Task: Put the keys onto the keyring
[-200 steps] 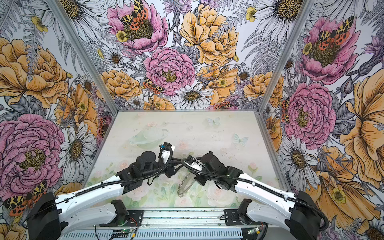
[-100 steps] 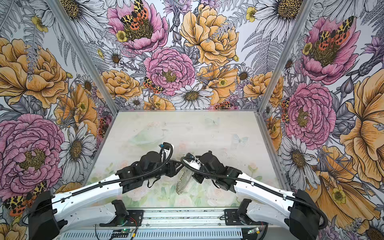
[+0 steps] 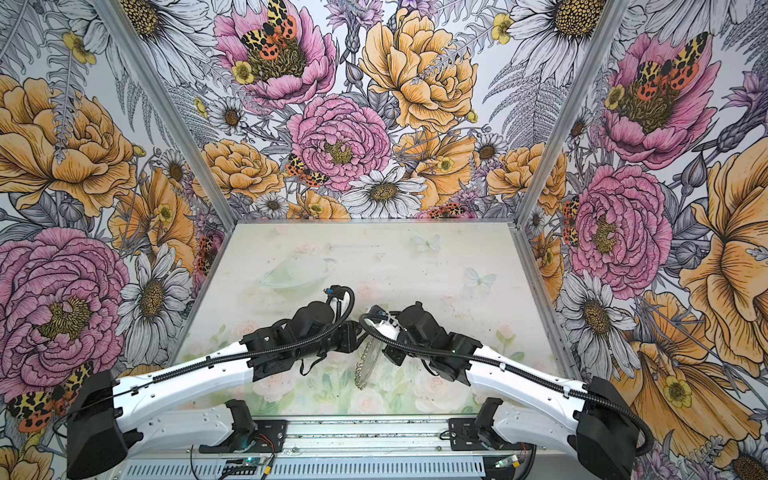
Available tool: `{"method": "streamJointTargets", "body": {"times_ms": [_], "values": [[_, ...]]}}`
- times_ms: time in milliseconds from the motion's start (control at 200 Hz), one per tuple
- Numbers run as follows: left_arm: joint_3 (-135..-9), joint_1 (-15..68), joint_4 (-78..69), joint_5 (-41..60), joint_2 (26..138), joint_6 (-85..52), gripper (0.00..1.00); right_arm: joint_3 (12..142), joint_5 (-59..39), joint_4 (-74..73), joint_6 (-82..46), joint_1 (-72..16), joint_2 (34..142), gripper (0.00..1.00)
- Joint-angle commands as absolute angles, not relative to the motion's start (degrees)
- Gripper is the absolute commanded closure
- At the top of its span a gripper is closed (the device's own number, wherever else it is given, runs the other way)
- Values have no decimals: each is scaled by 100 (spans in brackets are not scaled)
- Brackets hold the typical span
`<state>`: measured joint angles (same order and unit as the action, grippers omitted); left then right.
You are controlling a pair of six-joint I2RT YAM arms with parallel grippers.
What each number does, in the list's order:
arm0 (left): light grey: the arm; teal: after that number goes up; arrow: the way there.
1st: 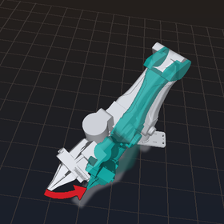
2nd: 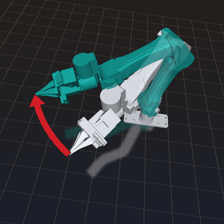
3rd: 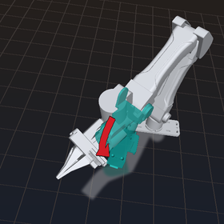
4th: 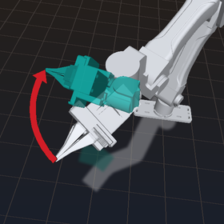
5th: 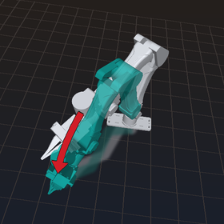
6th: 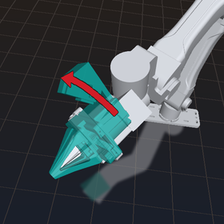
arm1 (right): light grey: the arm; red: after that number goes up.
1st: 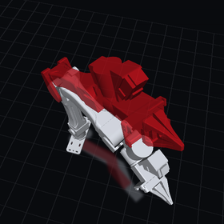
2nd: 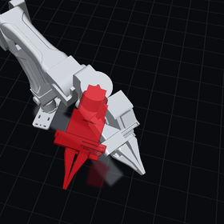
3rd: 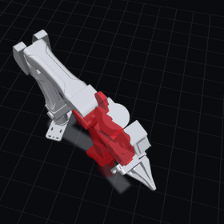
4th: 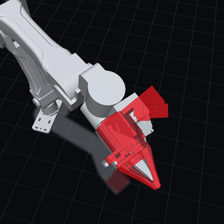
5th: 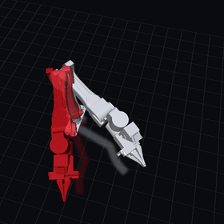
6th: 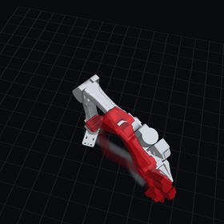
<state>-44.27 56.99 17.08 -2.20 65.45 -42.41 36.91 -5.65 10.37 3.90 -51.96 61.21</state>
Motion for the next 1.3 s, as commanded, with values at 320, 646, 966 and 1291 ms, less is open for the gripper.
{"method": "streamJointTargets", "body": {"times_ms": [320, 646, 966, 1291], "values": [[-4664, 5722, 1871, -288, 6714, -4320, 75, 3735, -493, 587, 358, -5258, 6153, 100], [-4491, 5486, 1830, -249, 6737, -4420, 96, 3454, -824, 215, 326, -5240, 5825, 100], [-4143, 5211, 1767, -185, 6738, -4675, 100, 3196, -1016, -237, 189, -5170, 5463, 100], [-3929, 4988, 1767, 77, 6842, -4737, 97, 2862, -1156, -1019, 5, -5099, 5190, 100]]}}
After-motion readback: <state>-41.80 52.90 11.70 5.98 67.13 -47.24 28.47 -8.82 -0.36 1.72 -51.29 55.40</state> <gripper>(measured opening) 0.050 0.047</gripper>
